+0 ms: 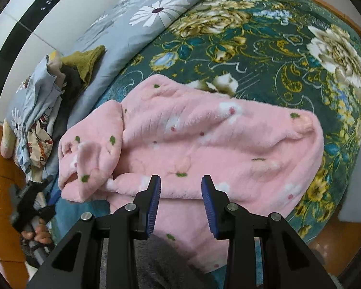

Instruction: Fold clothes

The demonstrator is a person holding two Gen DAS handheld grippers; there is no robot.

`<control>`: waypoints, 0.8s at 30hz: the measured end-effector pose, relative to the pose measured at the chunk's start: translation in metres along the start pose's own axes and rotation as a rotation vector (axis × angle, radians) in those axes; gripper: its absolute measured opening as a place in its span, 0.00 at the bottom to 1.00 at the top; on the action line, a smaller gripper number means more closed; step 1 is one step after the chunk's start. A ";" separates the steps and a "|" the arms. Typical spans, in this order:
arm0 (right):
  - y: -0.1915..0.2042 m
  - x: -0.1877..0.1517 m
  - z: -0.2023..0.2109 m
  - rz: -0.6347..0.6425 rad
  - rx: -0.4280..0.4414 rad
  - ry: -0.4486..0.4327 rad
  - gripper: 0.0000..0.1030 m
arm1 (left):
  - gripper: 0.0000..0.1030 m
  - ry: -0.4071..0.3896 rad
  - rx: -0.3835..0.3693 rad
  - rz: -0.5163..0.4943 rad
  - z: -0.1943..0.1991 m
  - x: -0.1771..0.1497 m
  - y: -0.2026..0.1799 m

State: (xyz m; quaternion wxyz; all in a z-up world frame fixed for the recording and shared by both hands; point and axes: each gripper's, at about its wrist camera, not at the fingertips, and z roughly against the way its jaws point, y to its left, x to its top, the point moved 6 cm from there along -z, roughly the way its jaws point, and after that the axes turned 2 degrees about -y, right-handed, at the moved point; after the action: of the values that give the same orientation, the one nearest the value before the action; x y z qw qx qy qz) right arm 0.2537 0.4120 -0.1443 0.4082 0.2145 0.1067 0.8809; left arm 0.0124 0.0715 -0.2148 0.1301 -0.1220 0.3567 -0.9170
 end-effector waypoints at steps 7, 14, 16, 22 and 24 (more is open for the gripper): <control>0.006 0.006 0.009 0.003 -0.004 -0.020 0.35 | 0.54 0.050 0.008 -0.109 -0.046 0.006 -0.035; 0.002 0.005 0.010 -0.001 -0.021 -0.018 0.35 | 0.05 -0.038 0.057 -0.093 -0.014 0.019 -0.016; 0.002 0.004 0.008 -0.003 -0.021 -0.013 0.35 | 0.04 -0.094 0.065 -0.070 0.013 0.026 -0.005; 0.003 0.004 0.003 0.004 -0.013 -0.009 0.35 | 0.04 -0.404 0.210 -0.078 0.169 0.058 0.045; 0.002 0.004 0.000 0.006 -0.012 -0.006 0.35 | 0.04 -0.487 0.301 -0.064 0.226 0.067 0.069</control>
State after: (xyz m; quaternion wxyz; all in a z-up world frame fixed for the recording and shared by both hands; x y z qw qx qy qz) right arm 0.2497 0.4139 -0.1423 0.4072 0.2151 0.0997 0.8820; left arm 0.0317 -0.1402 -0.0920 0.1996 -0.3293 0.1709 -0.9069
